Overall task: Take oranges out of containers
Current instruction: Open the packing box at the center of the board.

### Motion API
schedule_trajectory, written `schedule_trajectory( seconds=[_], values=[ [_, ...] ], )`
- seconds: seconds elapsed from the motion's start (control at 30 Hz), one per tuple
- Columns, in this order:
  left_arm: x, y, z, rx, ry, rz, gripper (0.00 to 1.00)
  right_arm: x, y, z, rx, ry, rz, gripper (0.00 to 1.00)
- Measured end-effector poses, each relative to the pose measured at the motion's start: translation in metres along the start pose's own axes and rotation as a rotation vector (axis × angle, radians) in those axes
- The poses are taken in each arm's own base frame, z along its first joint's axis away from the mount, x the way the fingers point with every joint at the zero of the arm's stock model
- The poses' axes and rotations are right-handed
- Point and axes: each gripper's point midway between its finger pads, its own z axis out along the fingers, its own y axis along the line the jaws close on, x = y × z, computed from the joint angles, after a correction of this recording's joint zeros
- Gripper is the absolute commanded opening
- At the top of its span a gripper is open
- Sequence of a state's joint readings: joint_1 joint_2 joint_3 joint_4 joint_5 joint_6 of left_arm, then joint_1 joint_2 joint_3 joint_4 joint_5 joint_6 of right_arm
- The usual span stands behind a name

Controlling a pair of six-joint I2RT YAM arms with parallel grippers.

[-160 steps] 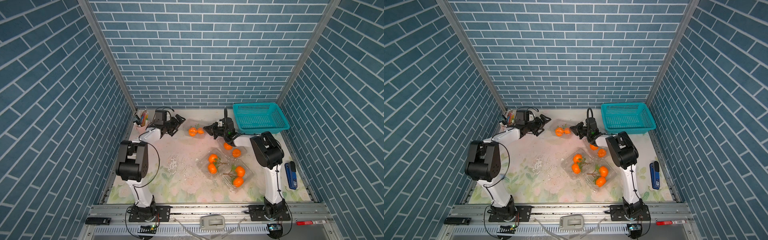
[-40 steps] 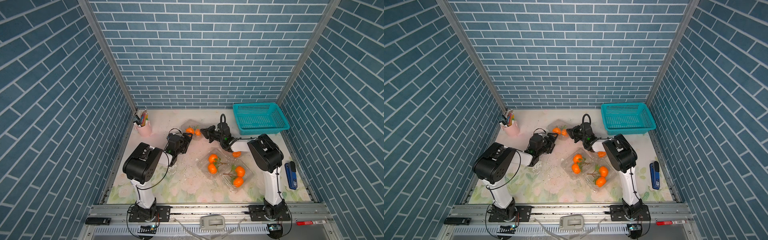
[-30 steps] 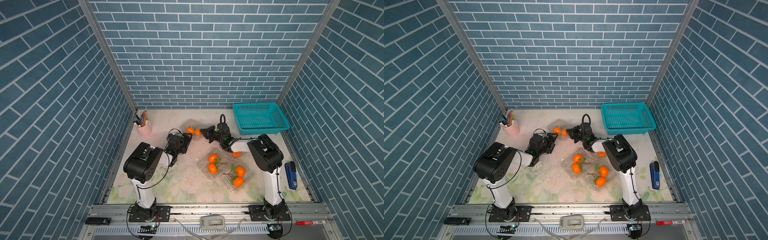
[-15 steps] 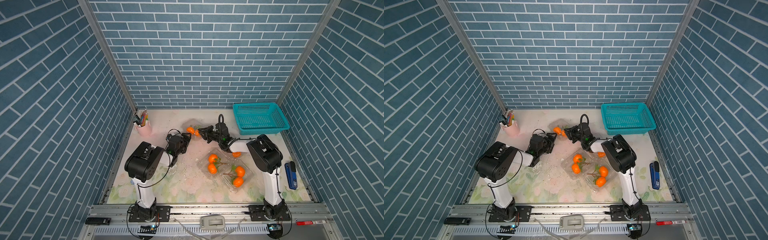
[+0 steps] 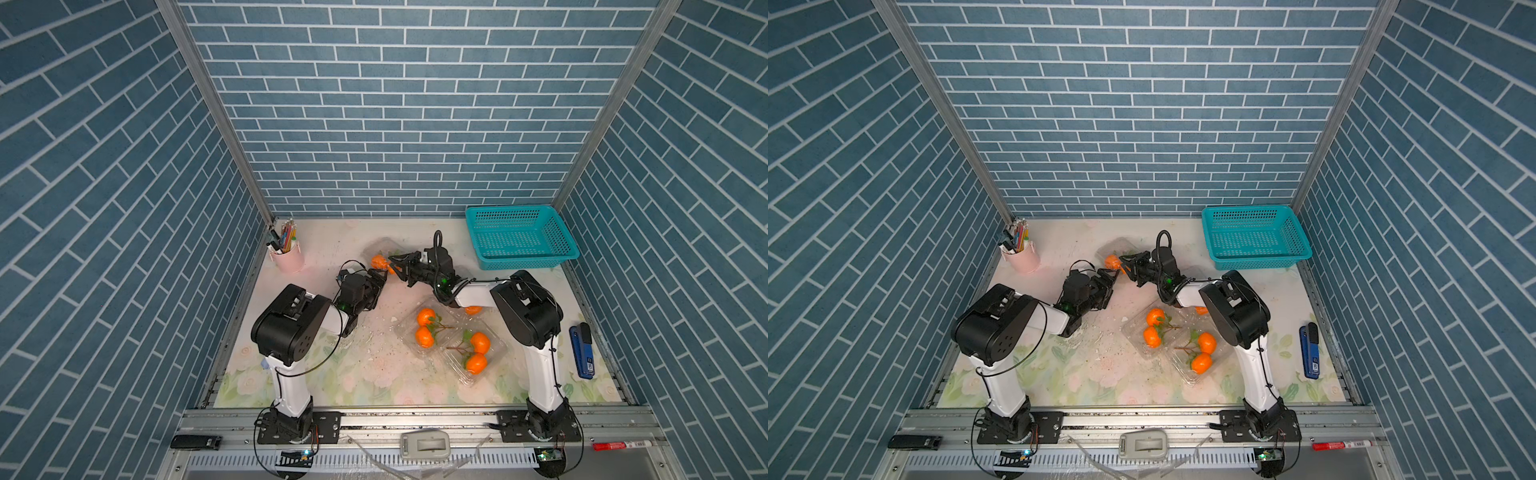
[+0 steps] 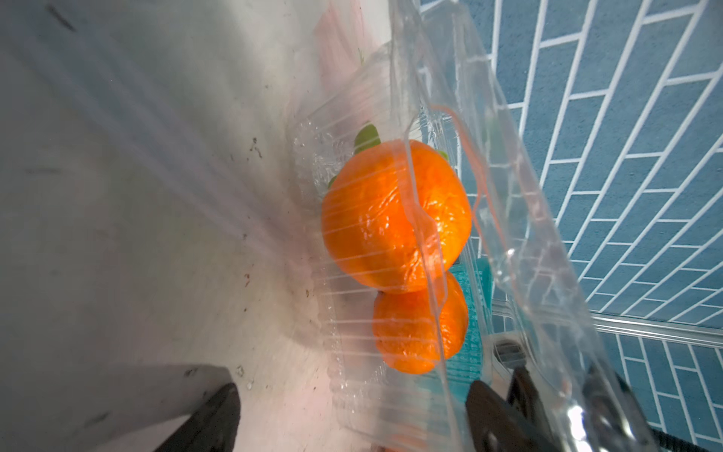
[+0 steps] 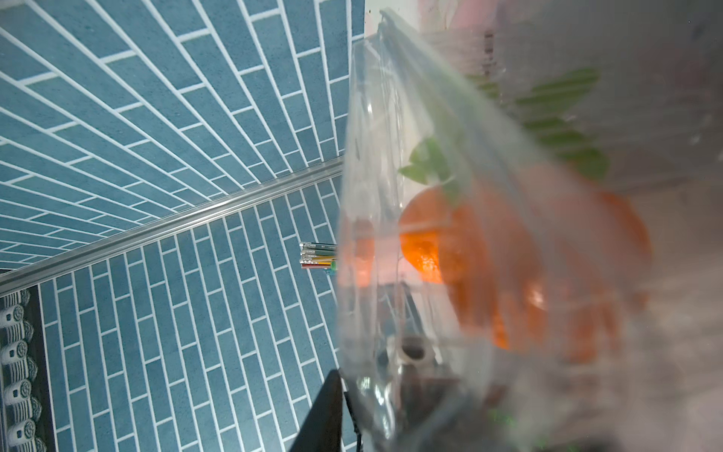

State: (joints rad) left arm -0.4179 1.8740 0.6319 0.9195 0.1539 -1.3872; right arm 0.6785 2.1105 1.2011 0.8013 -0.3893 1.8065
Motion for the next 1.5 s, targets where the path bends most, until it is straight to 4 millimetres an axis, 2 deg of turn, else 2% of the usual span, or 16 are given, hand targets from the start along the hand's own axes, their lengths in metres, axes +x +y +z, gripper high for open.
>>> schedule_trajectory(
  seconds=[0.37, 0.53, 0.97, 1.3, 1.5],
  values=[
    [0.001, 0.003, 0.001, -0.032, 0.007, 0.021, 0.89, -0.014, 0.003, -0.005, -0.004, -0.016, 0.008, 0.34],
    [0.001, 0.002, 0.003, -0.077, 0.021, 0.06, 0.89, -0.016, 0.012, -0.004, -0.02, -0.017, 0.005, 0.32],
    [0.002, 0.003, 0.008, -0.13, 0.044, 0.126, 0.89, -0.025, 0.02, -0.005, -0.037, -0.029, 0.048, 0.31],
    [0.003, 0.003, 0.009, -0.155, 0.06, 0.154, 0.88, -0.027, 0.058, 0.004, -0.115, -0.027, 0.102, 0.3],
    [0.004, 0.003, 0.009, -0.156, 0.065, 0.159, 0.88, -0.029, 0.062, 0.004, -0.125, -0.041, 0.132, 0.3]
  ],
)
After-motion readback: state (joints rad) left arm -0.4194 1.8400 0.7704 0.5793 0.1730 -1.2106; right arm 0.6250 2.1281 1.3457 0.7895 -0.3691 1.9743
